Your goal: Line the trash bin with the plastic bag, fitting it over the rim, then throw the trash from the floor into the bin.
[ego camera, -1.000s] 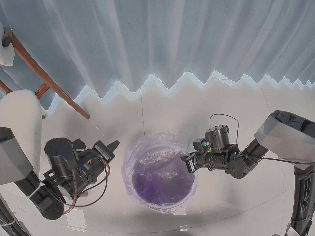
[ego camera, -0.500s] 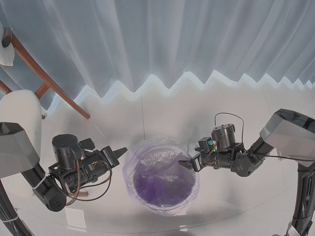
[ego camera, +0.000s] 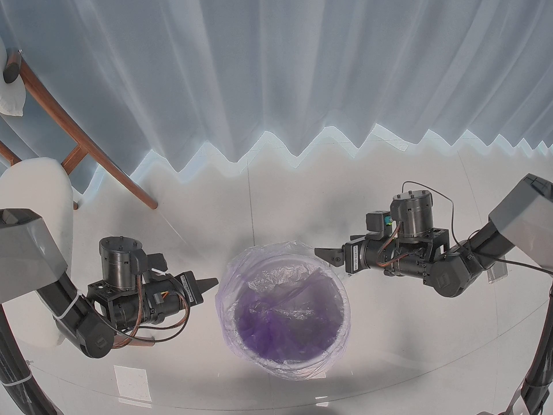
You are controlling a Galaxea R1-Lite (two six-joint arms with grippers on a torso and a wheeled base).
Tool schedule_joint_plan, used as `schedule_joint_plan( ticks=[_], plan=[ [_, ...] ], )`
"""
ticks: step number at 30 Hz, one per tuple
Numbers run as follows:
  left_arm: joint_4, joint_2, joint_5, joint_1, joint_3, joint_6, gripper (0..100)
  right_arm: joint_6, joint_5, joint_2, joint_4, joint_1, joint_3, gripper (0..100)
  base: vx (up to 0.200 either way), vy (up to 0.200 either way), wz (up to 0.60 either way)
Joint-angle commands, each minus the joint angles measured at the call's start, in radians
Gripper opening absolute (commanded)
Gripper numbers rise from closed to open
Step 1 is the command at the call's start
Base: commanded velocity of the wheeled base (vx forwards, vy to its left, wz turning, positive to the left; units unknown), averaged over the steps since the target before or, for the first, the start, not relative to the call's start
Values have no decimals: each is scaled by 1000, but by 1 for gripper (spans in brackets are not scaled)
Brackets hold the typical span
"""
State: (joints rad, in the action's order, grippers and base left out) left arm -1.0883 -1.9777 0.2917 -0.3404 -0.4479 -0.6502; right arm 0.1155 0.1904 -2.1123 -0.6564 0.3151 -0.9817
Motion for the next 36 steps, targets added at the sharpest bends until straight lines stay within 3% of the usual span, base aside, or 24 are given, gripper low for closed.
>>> schedule_joint_plan(
  ticks=[1,3,6,15,16,36],
  plan=[
    [-5,-84,4,34,-20,135,100,58,-17,126,-5,1,49,100,0,0,0],
    [-36,-133,4,43,-41,218,100,72,-28,157,-5,1,78,100,0,0,0],
    [-131,-202,4,43,-68,248,100,99,-35,195,-26,2,123,100,0,0,0],
    [-150,-290,-11,29,-161,196,100,116,-40,224,-77,9,193,100,0,0,0],
    [-148,-290,-11,26,-161,190,0,116,-39,224,-77,7,193,100,0,0,0],
    [-154,-369,-28,40,-187,187,0,116,-39,215,-77,7,179,100,0,0,0]
  ],
)
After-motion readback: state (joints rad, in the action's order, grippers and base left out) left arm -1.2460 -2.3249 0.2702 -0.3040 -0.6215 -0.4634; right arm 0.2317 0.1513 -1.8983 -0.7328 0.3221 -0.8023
